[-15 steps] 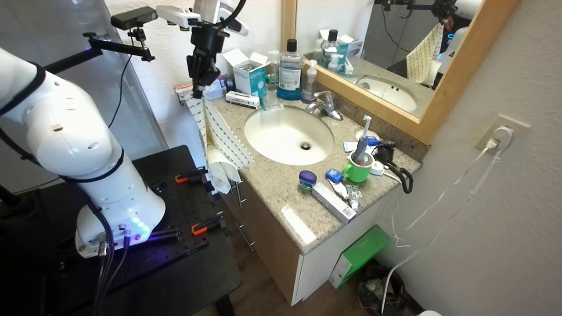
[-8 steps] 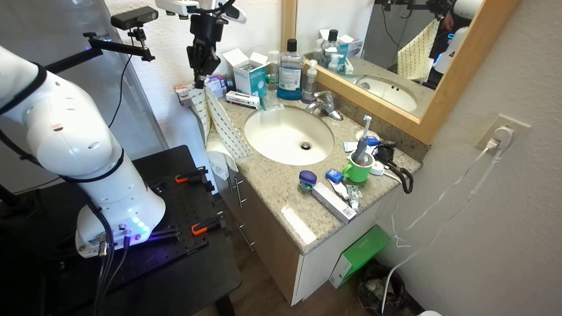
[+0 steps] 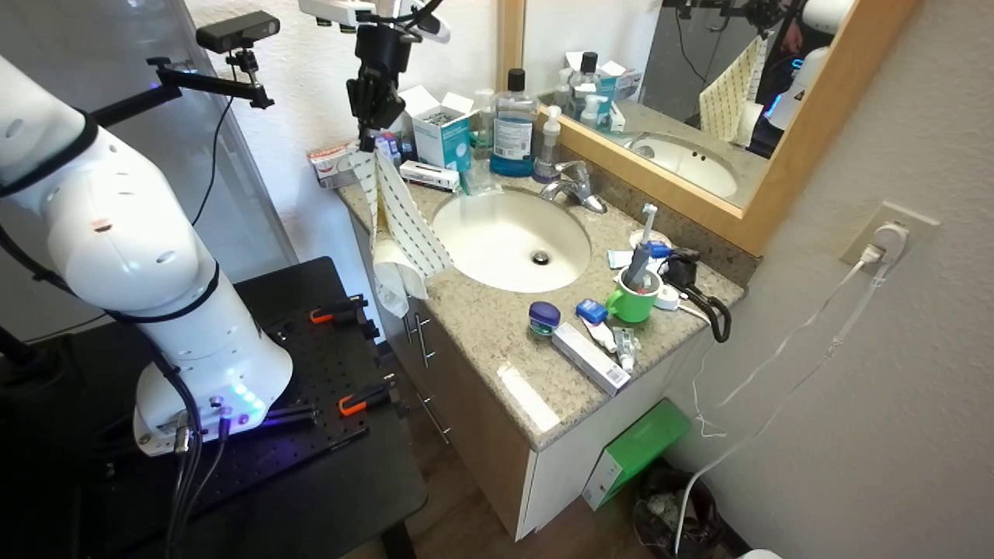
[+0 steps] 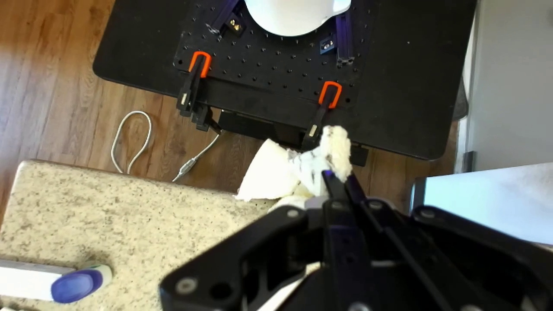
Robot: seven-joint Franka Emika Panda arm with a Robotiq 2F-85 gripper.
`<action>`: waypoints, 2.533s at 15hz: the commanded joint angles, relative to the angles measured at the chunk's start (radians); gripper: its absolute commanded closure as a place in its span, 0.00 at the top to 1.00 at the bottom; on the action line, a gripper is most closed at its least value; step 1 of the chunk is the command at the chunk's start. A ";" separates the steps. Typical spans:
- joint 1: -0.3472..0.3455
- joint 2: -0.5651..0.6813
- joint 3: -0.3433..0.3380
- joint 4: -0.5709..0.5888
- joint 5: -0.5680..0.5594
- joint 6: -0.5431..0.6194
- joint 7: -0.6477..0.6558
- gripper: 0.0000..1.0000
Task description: Put the white towel on the left side of the counter
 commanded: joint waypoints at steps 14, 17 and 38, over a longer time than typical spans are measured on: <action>0.022 0.378 0.040 0.222 -0.018 -0.024 0.018 0.01; 0.022 0.369 0.039 0.248 0.003 -0.059 0.007 0.01; 0.122 0.187 0.176 0.363 0.117 -0.189 0.309 0.01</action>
